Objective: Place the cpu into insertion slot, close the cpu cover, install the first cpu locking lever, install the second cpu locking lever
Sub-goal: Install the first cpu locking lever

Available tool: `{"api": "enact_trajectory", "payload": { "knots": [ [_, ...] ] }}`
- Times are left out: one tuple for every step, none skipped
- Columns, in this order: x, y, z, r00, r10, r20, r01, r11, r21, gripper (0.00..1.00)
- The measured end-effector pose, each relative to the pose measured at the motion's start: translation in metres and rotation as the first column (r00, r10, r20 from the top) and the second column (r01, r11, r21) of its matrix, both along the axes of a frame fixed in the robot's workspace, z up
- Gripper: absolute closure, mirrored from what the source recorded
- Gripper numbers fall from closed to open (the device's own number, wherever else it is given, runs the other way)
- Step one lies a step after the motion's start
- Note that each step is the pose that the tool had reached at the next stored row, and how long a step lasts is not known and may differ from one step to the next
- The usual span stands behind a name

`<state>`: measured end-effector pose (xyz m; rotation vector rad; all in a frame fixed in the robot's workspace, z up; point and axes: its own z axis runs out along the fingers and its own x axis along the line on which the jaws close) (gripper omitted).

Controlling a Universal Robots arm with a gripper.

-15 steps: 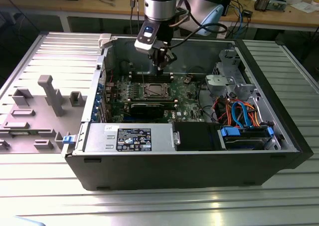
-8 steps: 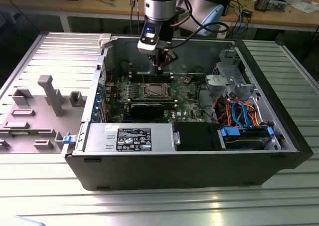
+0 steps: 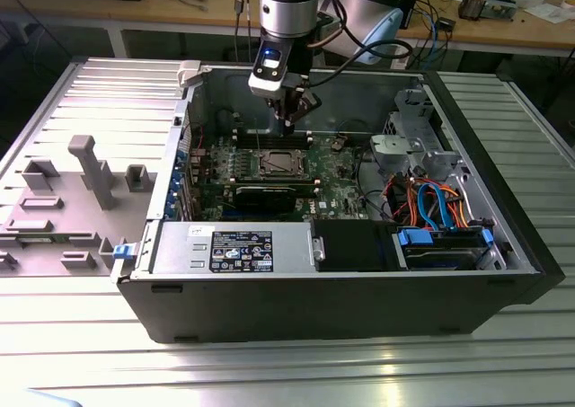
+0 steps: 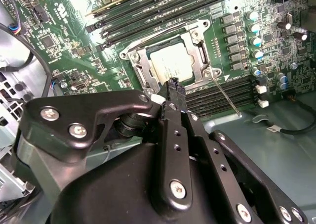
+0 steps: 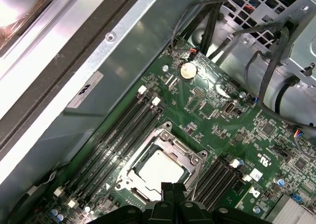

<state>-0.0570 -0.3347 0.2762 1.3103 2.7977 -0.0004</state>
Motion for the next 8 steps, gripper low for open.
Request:
{"api": "enact_trajectory", "payload": {
  "knots": [
    [0.0000, 0.0000, 0.0000, 1.0000, 0.005, 0.0001, -0.005, 1.0000, 0.0001, 0.89],
    [0.0000, 0.0000, 0.0000, 0.9999, 0.011, 0.0000, -0.011, 0.9999, 0.0001, 0.89],
    [0.0000, 0.0000, 0.0000, 0.9996, 0.027, 0.0000, -0.027, 0.9996, 0.0000, 0.89],
    [0.0000, 0.0000, 0.0000, 0.9992, 0.039, 0.0000, -0.039, 0.9992, 0.0001, 0.89],
    [0.0000, 0.0000, 0.0000, 0.9988, 0.048, 0.0001, -0.048, 0.9988, 0.0001, 0.89],
    [0.0000, 0.0000, 0.0000, 0.9982, 0.061, 0.0000, -0.061, 0.9982, 0.0001, 0.89],
    [0.0000, 0.0000, 0.0000, 0.9971, 0.076, 0.0000, -0.076, 0.9971, 0.0001, 0.89],
    [0.0000, 0.0000, 0.0000, 0.9963, 0.086, 0.0000, -0.086, 0.9963, 0.0001, 0.89]
  ]
}}
